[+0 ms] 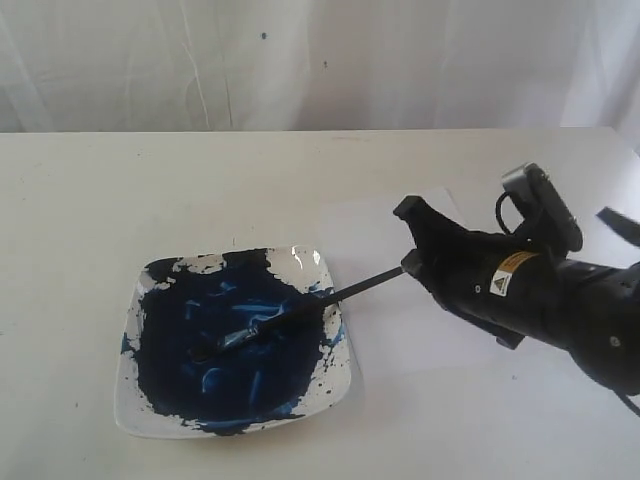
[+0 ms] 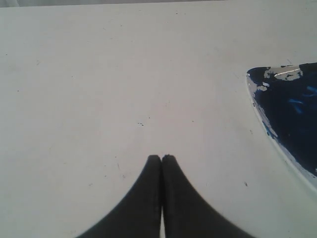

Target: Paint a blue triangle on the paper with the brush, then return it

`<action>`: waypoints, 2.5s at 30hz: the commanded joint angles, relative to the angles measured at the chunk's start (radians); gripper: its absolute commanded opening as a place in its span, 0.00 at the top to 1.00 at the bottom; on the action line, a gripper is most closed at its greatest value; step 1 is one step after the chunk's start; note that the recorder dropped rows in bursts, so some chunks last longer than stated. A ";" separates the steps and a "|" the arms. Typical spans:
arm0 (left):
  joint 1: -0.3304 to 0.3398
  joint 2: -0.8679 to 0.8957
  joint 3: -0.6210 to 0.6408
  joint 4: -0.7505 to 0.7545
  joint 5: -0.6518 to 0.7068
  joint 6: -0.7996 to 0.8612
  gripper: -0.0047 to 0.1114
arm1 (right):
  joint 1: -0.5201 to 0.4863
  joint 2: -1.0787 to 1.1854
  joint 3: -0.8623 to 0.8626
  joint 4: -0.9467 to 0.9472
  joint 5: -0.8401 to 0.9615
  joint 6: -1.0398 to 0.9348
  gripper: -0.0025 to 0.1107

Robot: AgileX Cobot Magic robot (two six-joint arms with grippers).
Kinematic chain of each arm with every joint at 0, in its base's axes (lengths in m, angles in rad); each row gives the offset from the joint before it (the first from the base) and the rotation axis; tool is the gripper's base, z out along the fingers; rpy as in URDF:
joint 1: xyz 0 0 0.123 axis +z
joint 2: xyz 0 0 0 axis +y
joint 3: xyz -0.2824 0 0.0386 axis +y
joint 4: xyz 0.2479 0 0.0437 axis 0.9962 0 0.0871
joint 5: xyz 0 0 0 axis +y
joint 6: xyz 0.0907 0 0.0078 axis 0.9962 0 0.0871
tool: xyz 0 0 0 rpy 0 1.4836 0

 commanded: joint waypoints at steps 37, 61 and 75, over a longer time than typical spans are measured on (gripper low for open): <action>0.003 -0.004 0.003 -0.010 -0.003 -0.001 0.96 | 0.004 0.336 -0.070 -0.287 -0.291 0.534 0.67; 0.003 -0.004 0.003 -0.010 -0.003 -0.001 0.96 | 0.004 0.347 -0.071 -0.164 -0.319 0.530 0.70; 0.003 -0.004 0.003 -0.010 -0.003 -0.001 0.96 | 0.004 0.415 -0.119 -0.165 -0.355 0.532 0.70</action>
